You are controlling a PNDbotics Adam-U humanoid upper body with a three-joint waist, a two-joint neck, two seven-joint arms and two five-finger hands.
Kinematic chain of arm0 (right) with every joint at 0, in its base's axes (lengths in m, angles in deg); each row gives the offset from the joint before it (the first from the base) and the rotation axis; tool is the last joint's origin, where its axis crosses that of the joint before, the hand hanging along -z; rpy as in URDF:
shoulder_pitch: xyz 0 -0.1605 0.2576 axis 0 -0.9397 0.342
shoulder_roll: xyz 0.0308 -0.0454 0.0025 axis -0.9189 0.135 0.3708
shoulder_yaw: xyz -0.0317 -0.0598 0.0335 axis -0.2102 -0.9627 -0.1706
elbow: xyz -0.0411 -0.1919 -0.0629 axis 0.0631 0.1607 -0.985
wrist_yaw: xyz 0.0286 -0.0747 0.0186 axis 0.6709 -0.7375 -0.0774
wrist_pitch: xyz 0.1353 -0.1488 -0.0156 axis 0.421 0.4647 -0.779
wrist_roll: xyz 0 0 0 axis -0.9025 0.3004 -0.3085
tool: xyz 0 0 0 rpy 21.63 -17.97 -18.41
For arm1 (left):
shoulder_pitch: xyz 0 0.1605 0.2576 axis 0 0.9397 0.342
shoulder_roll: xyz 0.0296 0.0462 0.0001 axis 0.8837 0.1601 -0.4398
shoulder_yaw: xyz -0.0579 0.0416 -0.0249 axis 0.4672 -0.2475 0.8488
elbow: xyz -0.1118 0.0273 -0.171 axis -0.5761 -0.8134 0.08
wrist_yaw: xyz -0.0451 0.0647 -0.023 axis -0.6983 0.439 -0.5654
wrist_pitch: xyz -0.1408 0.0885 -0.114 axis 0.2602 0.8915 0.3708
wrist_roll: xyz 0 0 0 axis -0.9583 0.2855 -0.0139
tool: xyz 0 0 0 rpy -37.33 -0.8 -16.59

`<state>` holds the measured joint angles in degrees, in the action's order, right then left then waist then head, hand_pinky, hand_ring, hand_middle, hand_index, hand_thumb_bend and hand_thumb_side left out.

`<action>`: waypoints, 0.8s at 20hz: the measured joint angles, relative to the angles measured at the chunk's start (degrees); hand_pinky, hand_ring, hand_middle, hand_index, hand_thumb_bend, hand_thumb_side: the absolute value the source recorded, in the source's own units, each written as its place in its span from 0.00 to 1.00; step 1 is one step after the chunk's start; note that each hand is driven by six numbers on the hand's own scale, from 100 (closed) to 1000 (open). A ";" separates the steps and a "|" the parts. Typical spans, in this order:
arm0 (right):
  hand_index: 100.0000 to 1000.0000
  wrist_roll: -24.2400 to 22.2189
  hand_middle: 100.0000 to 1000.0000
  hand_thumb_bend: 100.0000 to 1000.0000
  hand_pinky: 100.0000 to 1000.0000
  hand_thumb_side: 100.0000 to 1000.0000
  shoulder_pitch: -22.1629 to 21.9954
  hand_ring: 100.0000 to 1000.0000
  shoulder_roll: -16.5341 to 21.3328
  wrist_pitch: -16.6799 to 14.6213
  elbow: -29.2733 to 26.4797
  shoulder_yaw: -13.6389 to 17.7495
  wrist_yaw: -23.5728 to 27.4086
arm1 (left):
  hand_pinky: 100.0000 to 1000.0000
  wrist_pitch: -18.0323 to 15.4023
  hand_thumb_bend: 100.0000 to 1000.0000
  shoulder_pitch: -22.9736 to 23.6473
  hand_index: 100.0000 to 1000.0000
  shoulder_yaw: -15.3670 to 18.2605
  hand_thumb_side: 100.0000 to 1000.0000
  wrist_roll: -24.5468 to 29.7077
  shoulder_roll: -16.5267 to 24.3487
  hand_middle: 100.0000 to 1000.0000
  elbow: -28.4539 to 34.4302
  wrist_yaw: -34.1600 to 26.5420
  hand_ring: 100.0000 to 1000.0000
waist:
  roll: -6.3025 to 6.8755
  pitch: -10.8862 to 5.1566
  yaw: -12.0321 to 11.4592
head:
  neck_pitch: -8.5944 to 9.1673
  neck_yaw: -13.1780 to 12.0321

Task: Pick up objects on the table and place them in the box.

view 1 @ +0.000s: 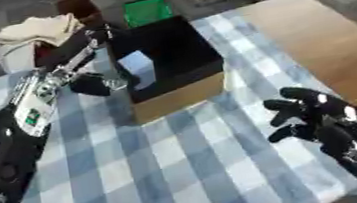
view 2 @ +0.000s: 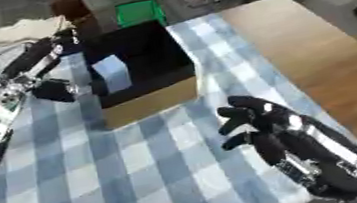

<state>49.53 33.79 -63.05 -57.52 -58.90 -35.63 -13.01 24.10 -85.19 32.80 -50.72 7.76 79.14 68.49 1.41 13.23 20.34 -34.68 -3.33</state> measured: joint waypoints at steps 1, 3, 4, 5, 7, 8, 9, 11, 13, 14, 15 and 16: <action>0.96 0.09 0.68 0.03 0.72 0.48 -0.03 1.00 0.22 -0.09 0.00 0.13 0.00 | 0.89 -0.21 0.43 0.53 0.83 0.00 0.48 -0.34 0.40 0.84 0.97 -0.78 0.81 | 0.04 -0.15 -0.47 | 0.00 0.09; 0.96 0.34 0.68 0.03 0.72 0.47 -0.39 1.00 0.56 -0.31 0.00 0.55 0.00 | 0.88 -0.76 0.42 1.97 0.82 0.00 0.44 -1.33 1.43 0.82 3.15 -2.28 0.80 | 0.21 -0.43 -1.55 | 0.00 0.37; 0.96 0.51 0.68 0.03 0.72 0.47 -0.54 1.00 0.81 -0.42 0.00 0.78 0.00 | 0.88 -1.21 0.40 2.91 0.81 0.00 0.43 -1.92 2.00 0.82 4.29 -3.05 0.79 | 0.25 -0.67 -2.11 | -0.02 0.47; 0.96 0.72 0.68 0.03 0.72 0.47 -0.65 1.00 0.95 -0.51 0.00 1.04 0.00 | 0.88 -1.77 0.38 3.95 0.81 0.00 0.42 -2.59 2.57 0.81 5.46 -3.83 0.79 | 0.26 -0.96 -2.76 | -0.03 0.53; 0.96 1.21 0.68 0.03 0.72 0.47 -1.08 1.00 1.29 -0.70 0.00 1.53 -0.01 | 0.88 -3.07 0.39 6.29 0.80 0.05 0.46 -4.07 4.02 0.80 7.99 -5.41 0.78 | 0.22 -1.48 -4.01 | -0.06 0.75; 0.96 1.45 0.68 0.03 0.72 0.46 -1.24 1.00 1.40 -0.82 0.00 1.77 -0.01 | 0.88 -3.80 0.35 7.58 0.79 0.16 0.39 -4.82 4.73 0.79 9.26 -6.16 0.77 | 0.22 -1.61 -4.65 | -0.10 0.87; 0.96 1.71 0.68 0.03 0.72 0.46 -1.41 1.00 1.57 -0.93 0.00 2.02 -0.02 | 0.88 -4.55 0.35 8.86 0.79 0.39 0.38 -5.60 5.41 0.79 10.60 -7.00 0.77 | 0.22 -1.63 -5.28 | -0.16 0.94; 0.96 2.27 0.68 0.04 0.72 0.46 -1.50 1.00 1.79 -1.21 0.00 2.53 -0.04 | 0.88 -5.82 0.32 11.71 0.79 0.81 0.39 -7.30 6.64 0.78 13.30 -8.75 0.77 | 0.22 -1.63 -6.42 | -0.51 0.99; 0.96 2.84 0.68 0.04 0.72 0.46 -1.56 1.00 1.85 -1.42 0.00 2.97 -0.14 | 0.88 -6.56 0.31 14.52 0.78 1.09 0.39 -9.02 7.57 0.77 16.13 -10.45 0.76 | 0.21 -1.64 -7.47 | -0.60 1.01; 0.96 3.08 0.68 0.03 0.72 0.46 -1.57 1.00 1.92 -1.52 0.00 3.16 -0.19 | 0.89 -6.67 0.29 15.95 0.78 1.10 0.41 -9.89 7.95 0.76 17.60 -11.35 0.75 | 0.21 -1.64 -7.92 | -0.64 1.01; 0.96 3.30 0.68 0.03 0.72 0.46 -1.64 1.00 2.00 -1.61 0.00 3.29 -0.24 | 0.89 -6.58 0.28 17.36 0.77 1.10 0.42 -10.74 8.24 0.76 19.02 -12.24 0.75 | 0.21 -1.64 -8.32 | -0.86 0.99; 0.96 3.51 0.68 0.04 0.72 0.46 -1.77 1.00 2.16 -1.68 0.00 3.50 -0.29 | 0.89 -6.30 0.26 18.71 0.77 1.10 0.44 -11.52 8.37 0.76 20.37 -13.04 0.75 | 0.20 -1.64 -8.73 | -1.09 0.97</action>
<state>53.05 32.01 -60.89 -59.20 -58.90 -32.14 -13.30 17.80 -66.49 33.89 -62.23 16.14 99.50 55.45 1.61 11.59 11.61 -35.77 -2.36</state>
